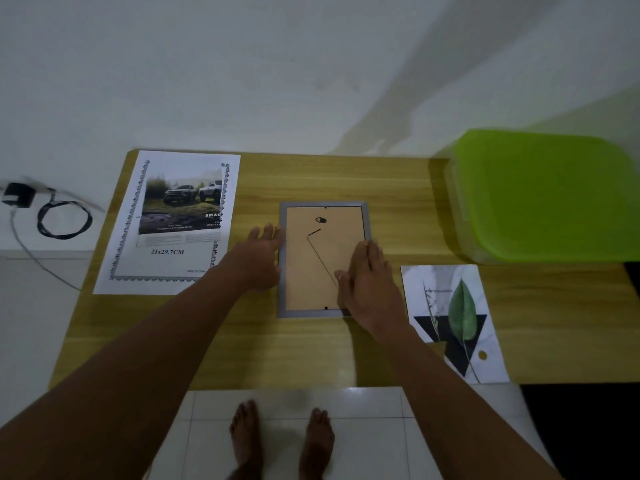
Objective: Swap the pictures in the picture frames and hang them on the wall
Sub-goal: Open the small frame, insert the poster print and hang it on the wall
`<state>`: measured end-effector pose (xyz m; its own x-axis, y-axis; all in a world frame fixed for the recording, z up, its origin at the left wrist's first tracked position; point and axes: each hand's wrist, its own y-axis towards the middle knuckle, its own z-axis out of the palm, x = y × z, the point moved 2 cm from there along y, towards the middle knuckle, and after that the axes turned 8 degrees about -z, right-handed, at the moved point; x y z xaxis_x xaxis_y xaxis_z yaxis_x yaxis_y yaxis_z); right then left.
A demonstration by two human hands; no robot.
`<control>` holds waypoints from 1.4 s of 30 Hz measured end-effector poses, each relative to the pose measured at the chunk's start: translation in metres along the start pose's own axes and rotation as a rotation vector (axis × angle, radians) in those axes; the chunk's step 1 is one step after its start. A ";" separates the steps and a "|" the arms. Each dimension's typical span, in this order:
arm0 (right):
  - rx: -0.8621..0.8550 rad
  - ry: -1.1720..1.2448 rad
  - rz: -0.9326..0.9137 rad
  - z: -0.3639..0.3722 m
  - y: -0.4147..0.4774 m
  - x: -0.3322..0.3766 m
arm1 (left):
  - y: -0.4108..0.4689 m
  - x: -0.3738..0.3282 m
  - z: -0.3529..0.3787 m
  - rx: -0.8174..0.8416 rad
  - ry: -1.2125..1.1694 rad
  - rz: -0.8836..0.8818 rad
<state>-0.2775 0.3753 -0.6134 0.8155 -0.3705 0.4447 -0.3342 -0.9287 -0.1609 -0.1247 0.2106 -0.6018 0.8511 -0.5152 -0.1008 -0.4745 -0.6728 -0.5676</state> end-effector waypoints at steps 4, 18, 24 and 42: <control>-0.065 0.035 0.122 -0.007 -0.021 0.001 | 0.000 0.000 0.000 0.009 -0.003 -0.008; -0.002 0.022 0.035 -0.004 -0.018 -0.005 | 0.003 0.004 0.004 0.013 0.005 0.001; -0.064 0.091 0.064 -0.008 -0.020 -0.005 | 0.001 0.003 0.003 0.010 -0.004 -0.004; -0.045 0.058 0.031 -0.010 -0.019 -0.008 | 0.001 0.004 0.005 0.019 -0.032 -0.007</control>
<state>-0.2823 0.3962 -0.6050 0.7759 -0.3964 0.4908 -0.3809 -0.9145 -0.1365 -0.1209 0.2104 -0.6069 0.8615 -0.4927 -0.1228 -0.4640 -0.6659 -0.5842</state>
